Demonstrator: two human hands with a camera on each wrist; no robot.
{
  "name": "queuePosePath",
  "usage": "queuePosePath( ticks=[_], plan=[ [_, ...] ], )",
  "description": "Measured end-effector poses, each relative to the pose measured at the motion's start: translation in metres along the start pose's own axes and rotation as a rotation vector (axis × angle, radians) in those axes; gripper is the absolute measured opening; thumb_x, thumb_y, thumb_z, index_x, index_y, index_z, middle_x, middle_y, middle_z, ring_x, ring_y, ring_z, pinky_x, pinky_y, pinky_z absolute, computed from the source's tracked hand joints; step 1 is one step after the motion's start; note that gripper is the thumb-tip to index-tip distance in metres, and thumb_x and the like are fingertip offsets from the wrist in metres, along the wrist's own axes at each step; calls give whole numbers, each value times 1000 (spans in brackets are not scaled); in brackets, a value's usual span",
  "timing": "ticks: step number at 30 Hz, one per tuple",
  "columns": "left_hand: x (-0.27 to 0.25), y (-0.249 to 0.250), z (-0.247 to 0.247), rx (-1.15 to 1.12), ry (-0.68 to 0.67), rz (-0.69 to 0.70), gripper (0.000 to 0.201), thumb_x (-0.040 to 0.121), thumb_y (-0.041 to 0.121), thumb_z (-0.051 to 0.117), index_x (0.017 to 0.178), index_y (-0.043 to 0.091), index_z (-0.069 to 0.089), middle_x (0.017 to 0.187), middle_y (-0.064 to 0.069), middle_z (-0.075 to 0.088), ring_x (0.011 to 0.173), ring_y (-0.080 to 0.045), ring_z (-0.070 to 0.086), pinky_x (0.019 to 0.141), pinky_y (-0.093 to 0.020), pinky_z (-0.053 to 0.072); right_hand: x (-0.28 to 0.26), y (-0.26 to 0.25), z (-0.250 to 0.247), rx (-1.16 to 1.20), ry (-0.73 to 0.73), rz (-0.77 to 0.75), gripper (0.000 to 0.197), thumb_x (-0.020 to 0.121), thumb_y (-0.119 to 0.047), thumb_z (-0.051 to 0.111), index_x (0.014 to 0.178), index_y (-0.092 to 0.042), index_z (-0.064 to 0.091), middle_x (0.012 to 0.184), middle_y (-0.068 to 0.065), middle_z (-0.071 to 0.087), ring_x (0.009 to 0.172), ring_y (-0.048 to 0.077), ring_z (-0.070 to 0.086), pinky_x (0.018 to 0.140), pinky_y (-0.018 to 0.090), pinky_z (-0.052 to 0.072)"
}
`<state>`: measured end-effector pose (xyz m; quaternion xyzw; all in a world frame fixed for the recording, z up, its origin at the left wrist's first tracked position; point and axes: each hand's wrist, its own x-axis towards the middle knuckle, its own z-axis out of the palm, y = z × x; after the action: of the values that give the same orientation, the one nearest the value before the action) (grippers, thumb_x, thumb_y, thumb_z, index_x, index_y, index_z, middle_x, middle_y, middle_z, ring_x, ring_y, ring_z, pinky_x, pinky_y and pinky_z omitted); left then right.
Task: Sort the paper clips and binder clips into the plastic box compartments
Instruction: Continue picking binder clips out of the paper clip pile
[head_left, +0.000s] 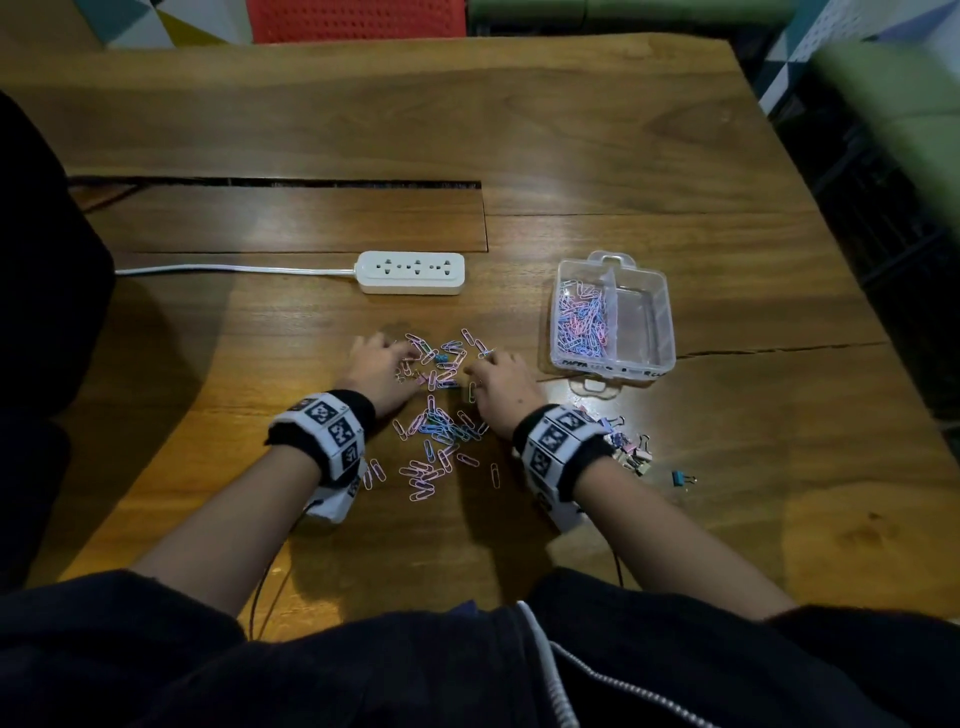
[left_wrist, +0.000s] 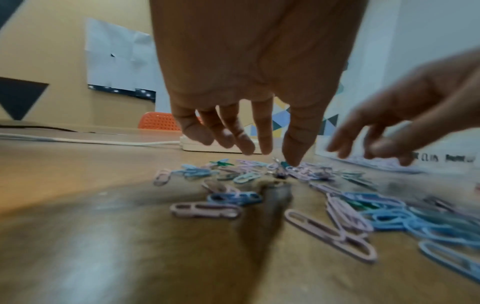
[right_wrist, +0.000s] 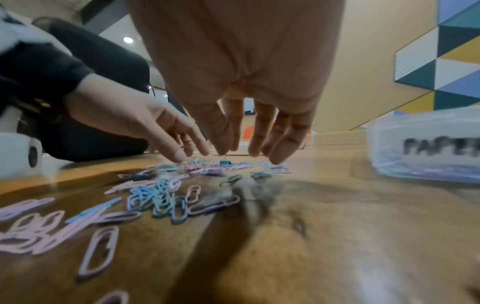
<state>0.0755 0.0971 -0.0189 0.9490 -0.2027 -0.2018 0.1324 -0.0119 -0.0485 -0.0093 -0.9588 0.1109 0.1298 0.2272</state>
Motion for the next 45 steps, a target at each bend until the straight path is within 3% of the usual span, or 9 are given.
queuePosePath(
  ticks=[12, 18, 23, 27, 32, 36, 38, 41, 45],
  plan=[
    [-15, 3, 9, -131, 5, 9, 8, 81, 18, 65, 86, 13, 60, 92, -2, 57, 87, -19, 55, 79, -33, 50, 52, -22, 14, -75, -38, -77, 22, 88, -6, 45, 106, -1, 57, 116, 16, 51, 110, 29, 45, 93, 37, 39],
    [-21, 8, 3, -693, -17, -111, 14, 83, 12, 65, 75, 17, 55, 77, -1, 59, 70, -22, 58, 69, -36, 52, 35, -12, 9, 526, 113, 121, 6, 83, -8, 59, 83, -8, 65, 89, 5, 64, 78, 12, 53, 73, 24, 43],
    [-21, 33, 9, -548, -82, -9, 12, 81, 15, 67, 89, 13, 59, 72, 5, 54, 67, -10, 52, 55, -19, 41, 8, 18, -1, 1061, 160, 243, 24, 78, 5, 63, 67, -15, 55, 64, 3, 59, 44, -1, 58, 49, 15, 51],
    [-20, 45, 19, -416, -69, -91, 15, 85, 16, 61, 99, 11, 57, 78, -2, 55, 72, -19, 55, 70, -34, 53, -2, 34, 1, 879, 180, 263, 22, 78, 0, 63, 72, -19, 54, 74, 1, 58, 70, 18, 61, 63, 28, 54],
    [-23, 65, 16, -700, -194, 24, 27, 76, 8, 71, 95, 13, 52, 72, 3, 57, 66, -14, 55, 64, -27, 48, -23, 43, 3, 950, 68, 182, 22, 83, 0, 59, 104, 6, 58, 74, -3, 57, 57, -4, 58, 51, 7, 46],
    [-25, 79, 17, -924, -387, 38, 50, 73, -10, 67, 114, 8, 47, 87, -7, 62, 76, -21, 62, 70, -24, 54, -34, 51, -4, 980, 89, 219, 6, 80, 3, 61, 79, -3, 62, 67, 1, 58, 45, -8, 55, 50, 12, 46],
    [-17, 77, 21, -799, -328, 15, 55, 72, -8, 69, 119, 9, 48, 107, -10, 57, 92, -26, 61, 82, -35, 54, -38, 61, -7, 921, 125, 297, 19, 81, 1, 61, 68, -13, 57, 65, 0, 57, 44, -4, 55, 49, 15, 45],
    [-3, 69, 23, -354, -56, 53, 29, 83, 5, 60, 111, 10, 56, 116, -8, 54, 94, -19, 55, 82, -28, 48, -49, 73, -15, 657, 156, 355, 8, 83, -5, 60, 78, -11, 61, 69, -4, 57, 57, 2, 53, 52, 13, 40],
    [9, 66, 21, -68, -42, 101, 22, 89, 20, 56, 108, 10, 61, 113, -10, 55, 103, -26, 56, 90, -34, 46, -59, 86, -18, 269, 214, 340, 15, 86, -7, 51, 93, -8, 65, 92, 7, 65, 78, 14, 55, 70, 22, 44]
  ],
)
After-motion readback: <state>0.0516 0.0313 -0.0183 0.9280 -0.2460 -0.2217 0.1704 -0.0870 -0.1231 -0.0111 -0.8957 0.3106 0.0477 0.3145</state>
